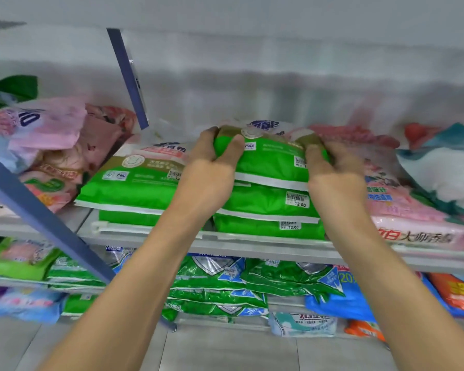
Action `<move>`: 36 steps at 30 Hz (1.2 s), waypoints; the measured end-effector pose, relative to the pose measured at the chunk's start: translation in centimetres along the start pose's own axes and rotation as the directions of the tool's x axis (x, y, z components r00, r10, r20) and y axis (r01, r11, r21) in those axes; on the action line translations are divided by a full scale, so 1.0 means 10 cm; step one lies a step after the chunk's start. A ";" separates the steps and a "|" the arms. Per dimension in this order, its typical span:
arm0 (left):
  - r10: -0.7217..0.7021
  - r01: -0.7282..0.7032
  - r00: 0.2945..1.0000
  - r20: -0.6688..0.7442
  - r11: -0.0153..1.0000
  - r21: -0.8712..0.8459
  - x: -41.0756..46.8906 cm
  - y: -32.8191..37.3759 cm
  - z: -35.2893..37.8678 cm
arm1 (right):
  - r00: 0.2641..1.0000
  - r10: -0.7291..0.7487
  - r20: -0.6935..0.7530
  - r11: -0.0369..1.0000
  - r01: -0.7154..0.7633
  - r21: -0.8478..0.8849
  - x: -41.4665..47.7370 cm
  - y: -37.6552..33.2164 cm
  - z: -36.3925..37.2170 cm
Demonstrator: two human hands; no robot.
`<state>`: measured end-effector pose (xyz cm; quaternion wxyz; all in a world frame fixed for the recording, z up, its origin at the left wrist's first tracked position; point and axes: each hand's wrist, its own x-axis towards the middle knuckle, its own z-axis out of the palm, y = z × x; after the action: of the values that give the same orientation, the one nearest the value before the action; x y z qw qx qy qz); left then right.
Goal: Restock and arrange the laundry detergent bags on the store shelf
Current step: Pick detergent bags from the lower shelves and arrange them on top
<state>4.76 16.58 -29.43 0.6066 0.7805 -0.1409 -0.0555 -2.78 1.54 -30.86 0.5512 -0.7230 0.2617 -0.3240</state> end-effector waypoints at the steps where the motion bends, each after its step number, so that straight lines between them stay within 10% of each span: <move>1: 0.004 -0.004 1.000 0.012 1.000 0.014 0.00 0.00 0.02 | 1.000 -0.004 0.000 1.000 0.004 0.003 0.00 0.02 0.00; 21: 0.093 -0.061 0.980 -0.176 0.982 0.181 -0.37 -0.04 0.09 | 0.973 0.173 0.151 0.983 -0.161 -0.085 -0.18 -0.02 -0.17; 36: 0.027 -0.039 0.999 0.031 0.846 0.532 -0.96 0.22 -0.34 | 0.955 0.079 0.284 0.931 0.032 -0.364 -0.52 -0.27 -0.53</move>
<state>-3.82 21.99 -27.25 0.3658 0.9148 -0.1710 -0.0123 -10.12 2.73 -28.22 0.4439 -0.8496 0.2411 -0.1519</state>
